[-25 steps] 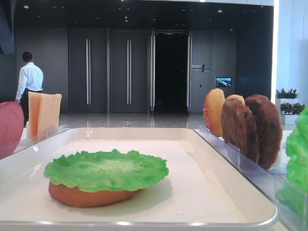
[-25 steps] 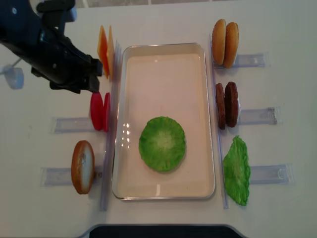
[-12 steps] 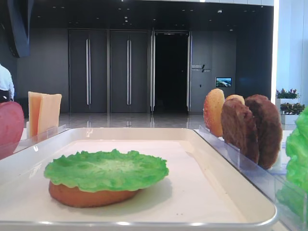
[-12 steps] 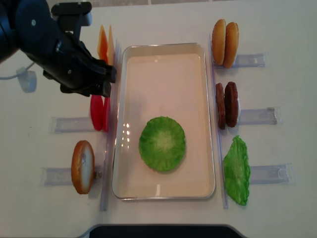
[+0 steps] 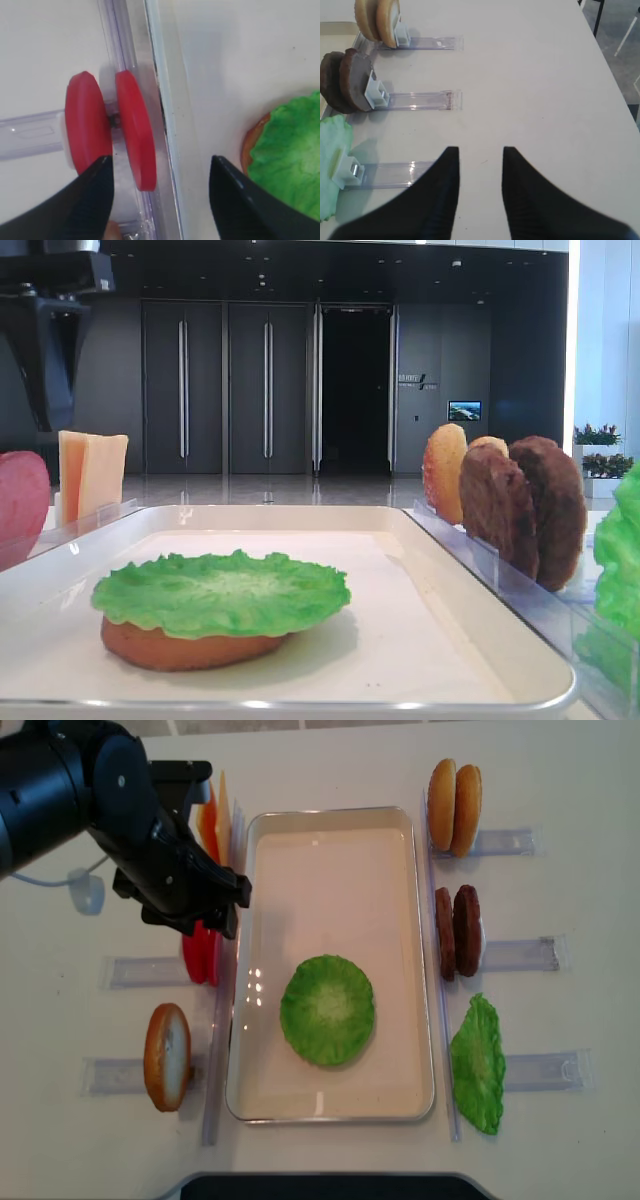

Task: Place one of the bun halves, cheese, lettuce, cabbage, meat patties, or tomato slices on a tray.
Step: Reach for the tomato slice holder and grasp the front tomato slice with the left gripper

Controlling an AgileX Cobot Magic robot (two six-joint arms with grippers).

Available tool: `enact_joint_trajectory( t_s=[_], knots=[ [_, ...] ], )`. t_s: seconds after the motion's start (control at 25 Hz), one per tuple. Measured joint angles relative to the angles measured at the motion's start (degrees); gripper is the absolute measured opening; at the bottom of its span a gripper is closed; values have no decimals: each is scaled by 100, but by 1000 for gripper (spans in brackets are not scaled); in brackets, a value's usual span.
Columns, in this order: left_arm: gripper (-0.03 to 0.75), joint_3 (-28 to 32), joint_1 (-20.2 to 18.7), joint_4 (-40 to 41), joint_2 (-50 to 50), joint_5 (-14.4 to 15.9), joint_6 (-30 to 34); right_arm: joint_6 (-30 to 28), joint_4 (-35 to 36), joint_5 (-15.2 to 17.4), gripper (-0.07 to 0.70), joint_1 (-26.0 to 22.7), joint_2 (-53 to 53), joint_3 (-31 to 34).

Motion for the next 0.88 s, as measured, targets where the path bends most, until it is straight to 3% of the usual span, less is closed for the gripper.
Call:
enact_joint_trajectory(
  t_s=[0.32,0.88],
  knots=[
    [461,0,0,0,132,-354,0,0,0,0,237,0,0,0],
    [461,0,0,61,475,-366,-5,0,0,0,237,0,0,0]
  ],
)
